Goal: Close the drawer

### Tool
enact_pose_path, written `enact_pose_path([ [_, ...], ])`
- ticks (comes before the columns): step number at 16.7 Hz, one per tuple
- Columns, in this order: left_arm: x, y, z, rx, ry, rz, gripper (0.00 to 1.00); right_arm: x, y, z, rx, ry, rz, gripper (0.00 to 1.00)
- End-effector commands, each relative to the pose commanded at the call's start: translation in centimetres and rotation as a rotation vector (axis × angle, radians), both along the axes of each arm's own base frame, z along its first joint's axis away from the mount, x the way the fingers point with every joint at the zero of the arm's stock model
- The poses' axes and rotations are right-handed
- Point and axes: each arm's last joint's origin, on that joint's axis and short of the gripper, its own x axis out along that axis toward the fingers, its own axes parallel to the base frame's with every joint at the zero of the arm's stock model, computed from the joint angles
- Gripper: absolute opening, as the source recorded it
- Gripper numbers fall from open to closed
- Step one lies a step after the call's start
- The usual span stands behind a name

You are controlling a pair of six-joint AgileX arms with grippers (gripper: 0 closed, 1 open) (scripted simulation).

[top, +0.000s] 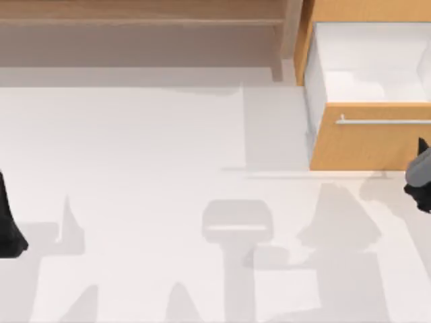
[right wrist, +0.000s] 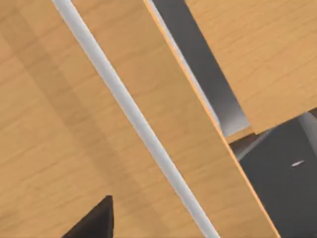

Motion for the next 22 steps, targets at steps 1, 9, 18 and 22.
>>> enact_pose_path([
  [1,0.0,0.0,0.0,0.000,0.000,0.000,1.00,-0.1,0.7,-0.5,-0.080,-0.011,0.002,1.00],
  [9,0.0,0.0,0.0,0.000,0.000,0.000,1.00,-0.4,4.1,-2.8,-0.508,-0.081,-0.027,1.00],
  [18,0.0,0.0,0.0,0.000,0.000,0.000,1.00,0.3,4.2,-2.9,-0.531,-0.085,-0.032,1.00],
  [22,0.0,0.0,0.0,0.000,0.000,0.000,1.00,1.9,4.2,-2.9,-0.532,-0.085,-0.032,1.00],
])
